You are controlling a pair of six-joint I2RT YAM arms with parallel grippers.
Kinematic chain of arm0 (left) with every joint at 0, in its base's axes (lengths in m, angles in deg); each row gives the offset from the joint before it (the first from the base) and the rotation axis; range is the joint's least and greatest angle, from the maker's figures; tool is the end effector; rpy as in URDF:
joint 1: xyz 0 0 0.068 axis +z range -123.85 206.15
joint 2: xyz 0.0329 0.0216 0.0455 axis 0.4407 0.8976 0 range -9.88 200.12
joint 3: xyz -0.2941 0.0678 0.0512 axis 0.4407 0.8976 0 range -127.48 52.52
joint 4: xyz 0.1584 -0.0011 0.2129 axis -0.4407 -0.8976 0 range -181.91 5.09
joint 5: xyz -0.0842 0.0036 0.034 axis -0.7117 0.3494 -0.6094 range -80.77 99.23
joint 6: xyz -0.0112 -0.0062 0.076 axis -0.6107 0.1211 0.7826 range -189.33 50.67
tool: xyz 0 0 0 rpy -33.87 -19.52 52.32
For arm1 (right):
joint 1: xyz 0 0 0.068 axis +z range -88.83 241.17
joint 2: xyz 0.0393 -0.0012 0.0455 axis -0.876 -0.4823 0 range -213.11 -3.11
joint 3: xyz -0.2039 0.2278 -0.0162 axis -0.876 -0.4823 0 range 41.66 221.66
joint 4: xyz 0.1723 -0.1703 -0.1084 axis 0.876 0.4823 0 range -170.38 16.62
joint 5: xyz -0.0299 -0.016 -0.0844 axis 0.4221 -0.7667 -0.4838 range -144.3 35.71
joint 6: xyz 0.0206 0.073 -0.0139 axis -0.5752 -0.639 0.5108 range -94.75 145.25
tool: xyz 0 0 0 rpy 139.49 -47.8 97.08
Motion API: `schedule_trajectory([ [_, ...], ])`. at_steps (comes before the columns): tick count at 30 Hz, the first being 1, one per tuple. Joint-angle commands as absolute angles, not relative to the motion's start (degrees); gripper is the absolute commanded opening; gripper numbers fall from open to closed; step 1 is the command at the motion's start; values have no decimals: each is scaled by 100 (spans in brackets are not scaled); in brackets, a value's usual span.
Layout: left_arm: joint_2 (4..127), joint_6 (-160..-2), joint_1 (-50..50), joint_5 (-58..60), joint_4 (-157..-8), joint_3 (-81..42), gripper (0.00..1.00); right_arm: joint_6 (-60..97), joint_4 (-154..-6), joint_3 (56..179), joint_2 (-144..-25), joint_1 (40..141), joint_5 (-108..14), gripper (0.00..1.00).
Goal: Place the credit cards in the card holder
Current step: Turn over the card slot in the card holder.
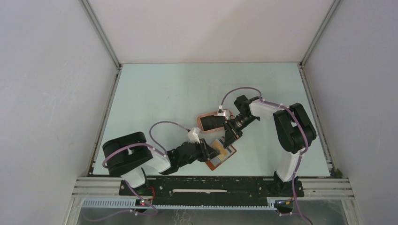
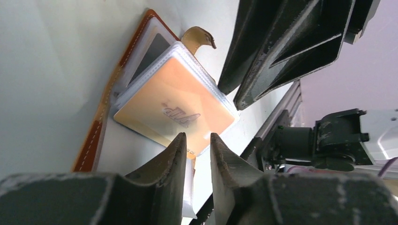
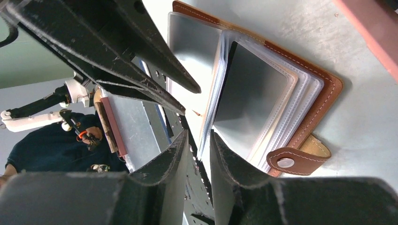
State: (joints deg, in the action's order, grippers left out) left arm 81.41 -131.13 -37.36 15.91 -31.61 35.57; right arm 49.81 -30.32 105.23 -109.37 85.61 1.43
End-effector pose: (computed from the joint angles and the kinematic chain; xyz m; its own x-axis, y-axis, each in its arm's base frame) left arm 0.1325 -0.2486 0.1380 -0.8164 -0.3242 -0.4778 0.2561 0.5384 -0.8028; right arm 0.2707 0.1826 0.1641 -0.7452 -0.5959 -0.2992 -0.5569 0.3095 0.7707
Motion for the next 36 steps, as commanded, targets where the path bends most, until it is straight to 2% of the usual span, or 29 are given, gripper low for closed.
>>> schedule_trajectory([
  [1,8480,-13583,-3582,1404,-1729,3936,31,4990,-2958,10742,-10950,8527,389,31],
  [8,8992,-13996,-3478,1372,-761,4144,41,4977,-2933,10759,-11045,8499,527,28],
  [18,9176,-14181,-3450,1487,-619,4165,53,4999,-2836,10806,-11171,8494,968,24],
  [23,9228,-14238,-3428,1527,-623,4177,57,4984,-2802,10819,-11260,8517,1091,18],
  [31,9243,-14263,-3414,1633,-519,4285,64,4969,-2777,10856,-11344,8575,1130,1],
  [36,9226,-14221,-3406,1660,-501,4323,66,4960,-2776,10863,-11406,8603,1083,0],
])
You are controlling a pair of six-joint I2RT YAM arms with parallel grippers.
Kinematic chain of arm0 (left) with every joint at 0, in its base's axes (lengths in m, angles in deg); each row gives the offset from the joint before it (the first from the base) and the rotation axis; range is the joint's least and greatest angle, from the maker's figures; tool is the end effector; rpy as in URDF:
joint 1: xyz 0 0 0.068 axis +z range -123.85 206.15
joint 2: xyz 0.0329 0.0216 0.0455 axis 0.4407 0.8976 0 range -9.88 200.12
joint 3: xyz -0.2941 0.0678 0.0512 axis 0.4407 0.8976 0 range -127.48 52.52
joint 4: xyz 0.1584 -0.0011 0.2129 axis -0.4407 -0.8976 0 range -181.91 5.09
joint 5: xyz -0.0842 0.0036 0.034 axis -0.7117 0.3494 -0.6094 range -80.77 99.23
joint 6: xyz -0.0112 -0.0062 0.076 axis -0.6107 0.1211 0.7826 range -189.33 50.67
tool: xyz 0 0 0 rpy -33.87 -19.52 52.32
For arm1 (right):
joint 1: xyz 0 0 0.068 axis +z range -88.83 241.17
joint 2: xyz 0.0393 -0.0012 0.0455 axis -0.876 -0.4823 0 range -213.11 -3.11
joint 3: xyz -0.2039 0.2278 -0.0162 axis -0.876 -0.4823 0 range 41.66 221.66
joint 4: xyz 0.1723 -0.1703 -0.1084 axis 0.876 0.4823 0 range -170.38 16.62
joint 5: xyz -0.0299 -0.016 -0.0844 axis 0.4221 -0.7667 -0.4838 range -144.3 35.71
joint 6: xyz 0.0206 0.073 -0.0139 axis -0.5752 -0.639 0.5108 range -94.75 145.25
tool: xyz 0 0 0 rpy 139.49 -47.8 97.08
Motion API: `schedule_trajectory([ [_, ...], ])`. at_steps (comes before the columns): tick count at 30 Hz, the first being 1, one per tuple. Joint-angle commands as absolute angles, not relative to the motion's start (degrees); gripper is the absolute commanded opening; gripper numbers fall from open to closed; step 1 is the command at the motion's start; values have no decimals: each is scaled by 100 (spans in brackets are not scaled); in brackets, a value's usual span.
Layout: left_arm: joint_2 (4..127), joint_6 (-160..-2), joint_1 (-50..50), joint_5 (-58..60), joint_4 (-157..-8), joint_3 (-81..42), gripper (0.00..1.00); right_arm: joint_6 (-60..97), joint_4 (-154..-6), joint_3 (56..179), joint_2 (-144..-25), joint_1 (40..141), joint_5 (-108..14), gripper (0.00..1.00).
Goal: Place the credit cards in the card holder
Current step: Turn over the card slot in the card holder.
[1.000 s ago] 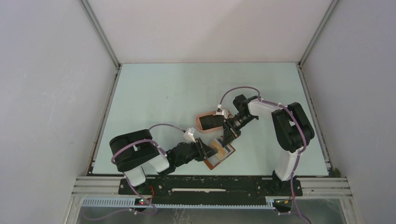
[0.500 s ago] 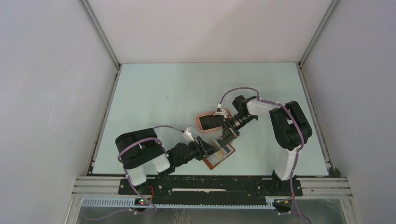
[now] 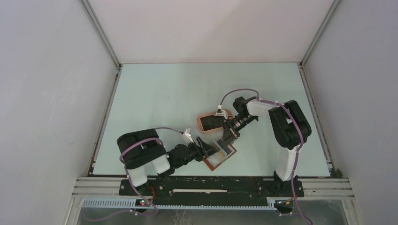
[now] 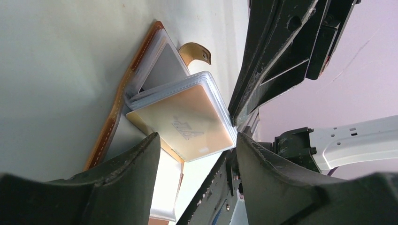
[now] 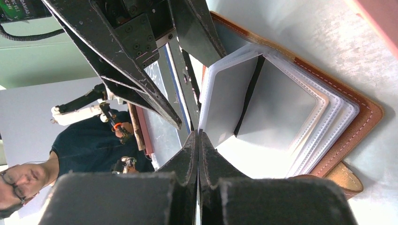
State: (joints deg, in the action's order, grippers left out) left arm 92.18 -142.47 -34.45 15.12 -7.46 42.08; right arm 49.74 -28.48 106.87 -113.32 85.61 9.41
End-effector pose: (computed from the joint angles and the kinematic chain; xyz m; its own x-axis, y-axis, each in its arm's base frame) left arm 0.1386 -0.2321 0.1203 -0.8175 -0.4884 -0.3052 0.1222 0.3709 -0.9206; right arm 0.2754 0.1898 0.1573 -0.7871 -0.5595 -0.2594 -0.4521 0.2373 0.8598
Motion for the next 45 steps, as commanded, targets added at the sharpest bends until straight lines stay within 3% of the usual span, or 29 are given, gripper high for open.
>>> schedule_trajectory([
  [1,9226,-14220,-3401,1669,-483,4333,66,4960,-2774,10863,-11414,8609,1078,0],
  [30,9266,-14319,-3344,1837,-427,4406,70,4977,-2716,10970,-11390,9090,1046,0],
  [45,9223,-14384,-3344,1851,-407,4523,61,4785,-2876,10987,-11408,9055,658,0],
])
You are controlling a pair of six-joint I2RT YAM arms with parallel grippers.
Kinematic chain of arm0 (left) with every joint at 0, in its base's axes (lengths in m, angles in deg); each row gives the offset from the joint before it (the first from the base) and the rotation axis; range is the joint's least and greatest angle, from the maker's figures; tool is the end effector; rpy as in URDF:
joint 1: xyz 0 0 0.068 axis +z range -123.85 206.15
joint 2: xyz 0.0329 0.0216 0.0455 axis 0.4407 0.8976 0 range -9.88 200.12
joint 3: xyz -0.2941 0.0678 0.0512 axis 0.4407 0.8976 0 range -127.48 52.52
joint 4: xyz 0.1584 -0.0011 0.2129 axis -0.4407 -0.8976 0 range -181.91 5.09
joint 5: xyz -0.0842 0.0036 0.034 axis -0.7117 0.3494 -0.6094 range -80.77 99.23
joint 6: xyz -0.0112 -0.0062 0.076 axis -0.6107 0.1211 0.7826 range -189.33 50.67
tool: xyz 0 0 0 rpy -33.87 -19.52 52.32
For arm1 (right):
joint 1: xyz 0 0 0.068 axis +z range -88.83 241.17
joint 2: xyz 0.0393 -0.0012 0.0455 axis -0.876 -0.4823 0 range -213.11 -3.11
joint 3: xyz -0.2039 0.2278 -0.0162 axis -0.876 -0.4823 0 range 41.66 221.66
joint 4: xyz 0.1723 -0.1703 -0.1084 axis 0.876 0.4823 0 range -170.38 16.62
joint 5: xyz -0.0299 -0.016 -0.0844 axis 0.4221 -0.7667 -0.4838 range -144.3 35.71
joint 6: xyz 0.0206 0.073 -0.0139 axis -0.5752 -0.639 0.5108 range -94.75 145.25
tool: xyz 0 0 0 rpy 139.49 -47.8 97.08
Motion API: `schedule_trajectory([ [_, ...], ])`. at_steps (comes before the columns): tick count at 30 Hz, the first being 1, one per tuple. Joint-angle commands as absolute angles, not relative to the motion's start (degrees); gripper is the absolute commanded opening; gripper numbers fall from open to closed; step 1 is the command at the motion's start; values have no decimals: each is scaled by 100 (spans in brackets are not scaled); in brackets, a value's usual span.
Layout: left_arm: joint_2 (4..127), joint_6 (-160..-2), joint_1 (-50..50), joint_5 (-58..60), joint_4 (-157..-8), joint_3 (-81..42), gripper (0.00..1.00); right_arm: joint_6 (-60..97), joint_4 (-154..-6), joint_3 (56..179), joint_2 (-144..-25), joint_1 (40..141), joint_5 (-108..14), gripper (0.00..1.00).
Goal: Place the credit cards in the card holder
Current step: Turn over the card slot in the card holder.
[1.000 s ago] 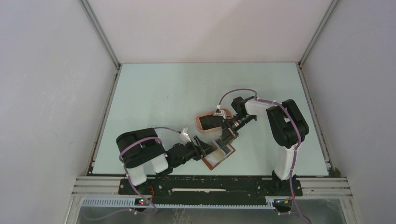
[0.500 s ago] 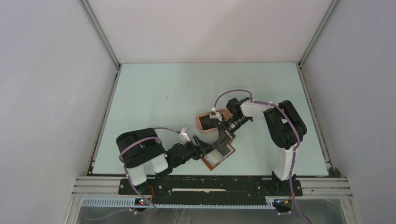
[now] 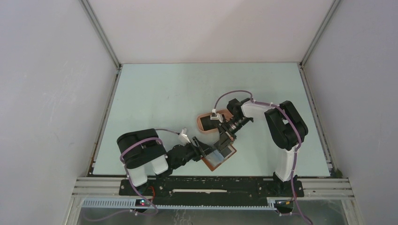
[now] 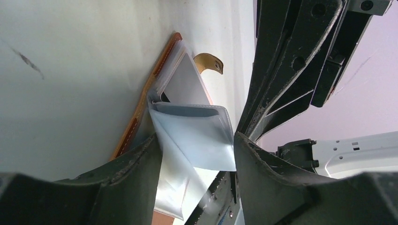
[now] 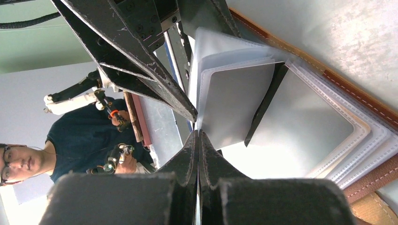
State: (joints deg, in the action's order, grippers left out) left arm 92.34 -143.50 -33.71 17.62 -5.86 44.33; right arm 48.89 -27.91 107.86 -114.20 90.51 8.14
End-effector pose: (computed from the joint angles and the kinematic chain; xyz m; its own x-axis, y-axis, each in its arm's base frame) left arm 0.1387 -0.2196 0.1163 -0.7904 -0.5342 -0.2998 0.0892 0.3838 -0.9191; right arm 0.2616 0.2138 0.1549 -0.7407 -0.6293 -0.2350 -0.4636 0.2257 0.8568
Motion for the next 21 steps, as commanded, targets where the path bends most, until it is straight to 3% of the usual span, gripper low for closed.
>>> schedule_trajectory([
  [1,9225,-14390,-3344,1846,-412,4524,61,4780,-2878,10989,-11396,9053,641,0],
  [18,8986,-14404,-3344,1829,-435,4716,61,4715,-3077,10944,-11102,8991,-26,0],
  [21,8999,-14403,-3344,1820,-449,4686,61,4787,-3076,10949,-10976,8991,-83,7],
])
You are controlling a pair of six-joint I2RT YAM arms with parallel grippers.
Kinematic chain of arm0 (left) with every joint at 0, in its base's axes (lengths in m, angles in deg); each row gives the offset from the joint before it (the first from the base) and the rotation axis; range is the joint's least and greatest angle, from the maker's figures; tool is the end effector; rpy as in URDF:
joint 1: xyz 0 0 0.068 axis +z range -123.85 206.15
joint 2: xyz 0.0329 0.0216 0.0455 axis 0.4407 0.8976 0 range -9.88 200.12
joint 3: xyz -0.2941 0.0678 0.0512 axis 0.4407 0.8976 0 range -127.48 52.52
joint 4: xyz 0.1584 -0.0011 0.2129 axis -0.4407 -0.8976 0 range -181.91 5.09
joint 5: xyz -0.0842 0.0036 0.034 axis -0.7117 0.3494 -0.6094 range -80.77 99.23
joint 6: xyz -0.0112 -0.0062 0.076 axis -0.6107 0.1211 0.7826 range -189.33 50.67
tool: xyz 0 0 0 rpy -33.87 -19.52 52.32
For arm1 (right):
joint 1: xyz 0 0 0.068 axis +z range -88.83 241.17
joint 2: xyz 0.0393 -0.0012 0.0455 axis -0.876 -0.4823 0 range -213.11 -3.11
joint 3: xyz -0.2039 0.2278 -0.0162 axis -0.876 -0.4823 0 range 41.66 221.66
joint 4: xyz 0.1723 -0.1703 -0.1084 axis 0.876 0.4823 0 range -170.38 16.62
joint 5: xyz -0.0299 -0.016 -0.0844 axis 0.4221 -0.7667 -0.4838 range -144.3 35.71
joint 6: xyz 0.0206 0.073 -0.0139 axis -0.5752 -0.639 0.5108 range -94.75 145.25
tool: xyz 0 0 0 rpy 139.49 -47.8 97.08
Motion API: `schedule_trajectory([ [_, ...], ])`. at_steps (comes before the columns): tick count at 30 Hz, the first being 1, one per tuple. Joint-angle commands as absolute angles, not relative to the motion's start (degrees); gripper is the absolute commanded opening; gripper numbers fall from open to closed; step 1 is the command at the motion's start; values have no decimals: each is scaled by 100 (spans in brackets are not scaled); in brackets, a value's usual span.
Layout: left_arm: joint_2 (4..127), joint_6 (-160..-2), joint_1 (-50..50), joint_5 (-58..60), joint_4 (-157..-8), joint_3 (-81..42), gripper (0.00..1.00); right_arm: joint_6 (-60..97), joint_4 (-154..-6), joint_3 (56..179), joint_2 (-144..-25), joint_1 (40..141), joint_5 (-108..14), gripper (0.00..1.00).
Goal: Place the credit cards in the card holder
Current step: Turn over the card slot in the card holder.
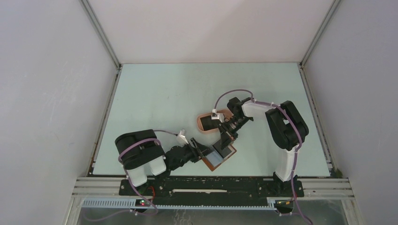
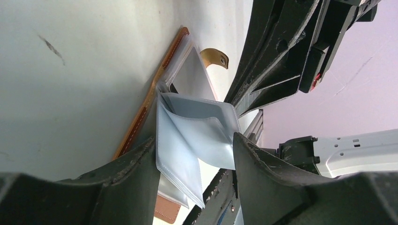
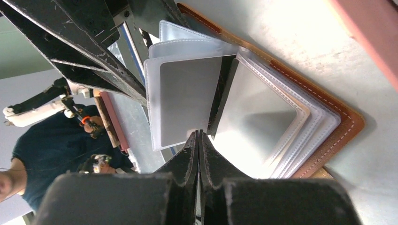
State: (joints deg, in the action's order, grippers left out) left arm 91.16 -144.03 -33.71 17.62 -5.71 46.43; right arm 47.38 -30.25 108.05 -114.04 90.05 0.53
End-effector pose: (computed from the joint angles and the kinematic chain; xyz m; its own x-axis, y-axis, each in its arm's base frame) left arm 0.1334 -0.2105 0.1151 -0.7932 -0.5343 -0.2922 0.0757 0.3895 -0.9179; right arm 0.2693 0.2098 0.1486 -0.7256 -0.6481 -0.2313 -0.5324 0.3157 0.7854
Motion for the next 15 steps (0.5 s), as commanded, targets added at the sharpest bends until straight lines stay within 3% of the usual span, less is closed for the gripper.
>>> schedule_trajectory([
  [1,9005,-14401,-3344,1820,-454,4674,60,4816,-3065,10947,-10874,8991,-93,12],
  [5,9054,-14400,-3344,1797,-466,4631,59,5028,-3089,10858,-10397,8999,-29,32],
  [8,9063,-14404,-3344,1758,-469,4591,58,5344,-3097,10758,-10088,9091,-30,41],
  [15,8870,-14373,-3344,1767,-508,4610,58,5944,-3427,10374,-9281,9627,-387,46],
])
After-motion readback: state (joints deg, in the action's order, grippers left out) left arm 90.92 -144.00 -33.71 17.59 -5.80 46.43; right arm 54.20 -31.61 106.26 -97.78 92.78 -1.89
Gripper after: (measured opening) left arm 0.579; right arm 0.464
